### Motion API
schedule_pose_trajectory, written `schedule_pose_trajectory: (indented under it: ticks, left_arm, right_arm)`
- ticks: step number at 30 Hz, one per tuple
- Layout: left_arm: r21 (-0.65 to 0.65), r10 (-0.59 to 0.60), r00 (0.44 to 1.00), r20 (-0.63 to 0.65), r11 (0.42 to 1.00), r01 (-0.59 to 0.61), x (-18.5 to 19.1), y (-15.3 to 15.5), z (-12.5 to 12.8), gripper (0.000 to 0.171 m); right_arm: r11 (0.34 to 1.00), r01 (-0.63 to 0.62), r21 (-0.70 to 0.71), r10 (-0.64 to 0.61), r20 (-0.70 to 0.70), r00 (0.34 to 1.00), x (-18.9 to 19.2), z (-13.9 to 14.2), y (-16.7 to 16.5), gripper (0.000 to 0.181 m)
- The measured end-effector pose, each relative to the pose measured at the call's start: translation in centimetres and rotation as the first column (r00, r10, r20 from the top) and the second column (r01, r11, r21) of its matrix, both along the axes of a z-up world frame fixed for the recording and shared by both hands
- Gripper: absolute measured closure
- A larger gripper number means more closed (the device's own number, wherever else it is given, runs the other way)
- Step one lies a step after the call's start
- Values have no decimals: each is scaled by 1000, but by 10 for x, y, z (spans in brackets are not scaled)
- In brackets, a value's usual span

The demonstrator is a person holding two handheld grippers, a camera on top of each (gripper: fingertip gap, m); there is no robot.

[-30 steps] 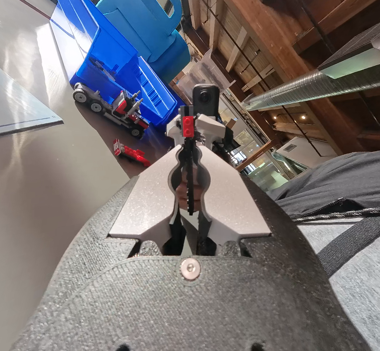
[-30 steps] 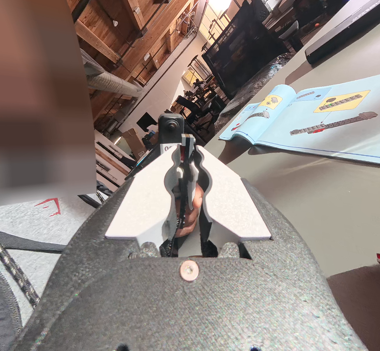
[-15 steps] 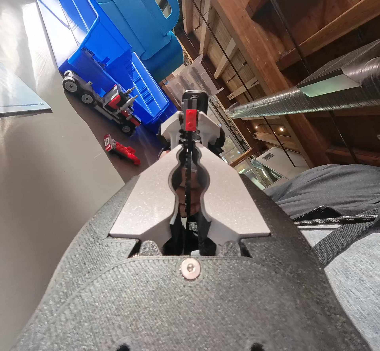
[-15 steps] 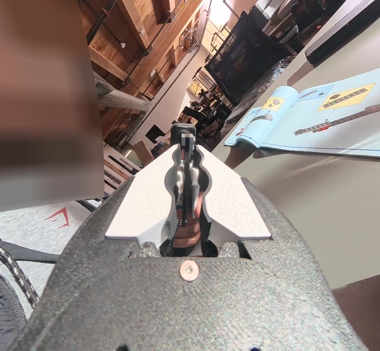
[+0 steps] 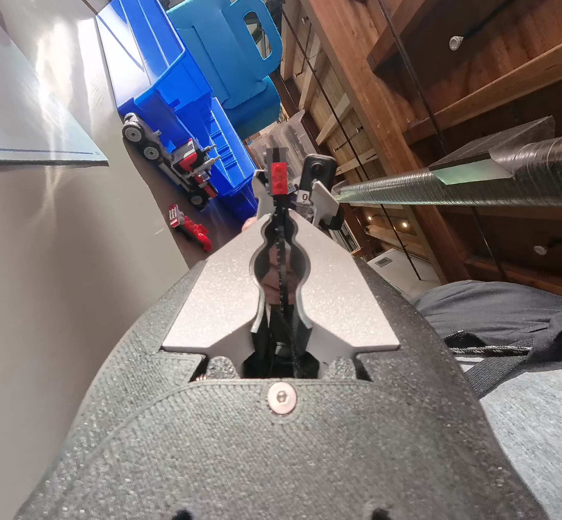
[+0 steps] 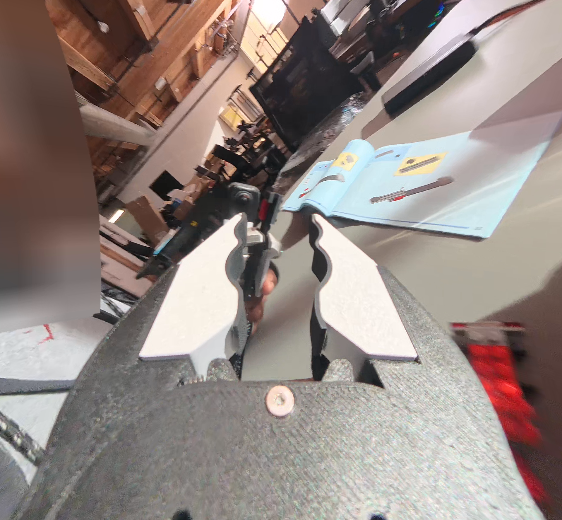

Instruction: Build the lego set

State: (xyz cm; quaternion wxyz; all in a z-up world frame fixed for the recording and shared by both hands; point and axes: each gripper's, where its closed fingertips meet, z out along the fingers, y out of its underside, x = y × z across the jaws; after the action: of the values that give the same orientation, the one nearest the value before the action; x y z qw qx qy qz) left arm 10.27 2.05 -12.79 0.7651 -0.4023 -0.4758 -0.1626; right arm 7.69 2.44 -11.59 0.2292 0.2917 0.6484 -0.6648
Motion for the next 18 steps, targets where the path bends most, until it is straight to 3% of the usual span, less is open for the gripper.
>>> schedule_pose_trajectory:
  ticks: [4, 7, 14, 18]
  left_arm:
    - [2, 10, 1000, 2, 1000, -10, -1, -4, 0, 166]
    - [12, 7, 1000, 8, 1000, -7, -2, -4, 0, 167]
    - [5, 7, 1000, 16, 1000, -7, -4, -3, -2, 166]
    - [-5, 15, 1000, 15, 1000, -15, -4, -3, -2, 166]
  right_arm:
    - [977, 149, 151, -121, -183, 976, -30, 4, 49, 144]
    - [932, 215, 290, -130, -286, 949, -39, -5, 86, 151]
    - [706, 166, 689, 152, -375, 914, -18, -90, 119, 155]
    - [704, 129, 698, 184, -356, 916, -12, -103, 110, 155]
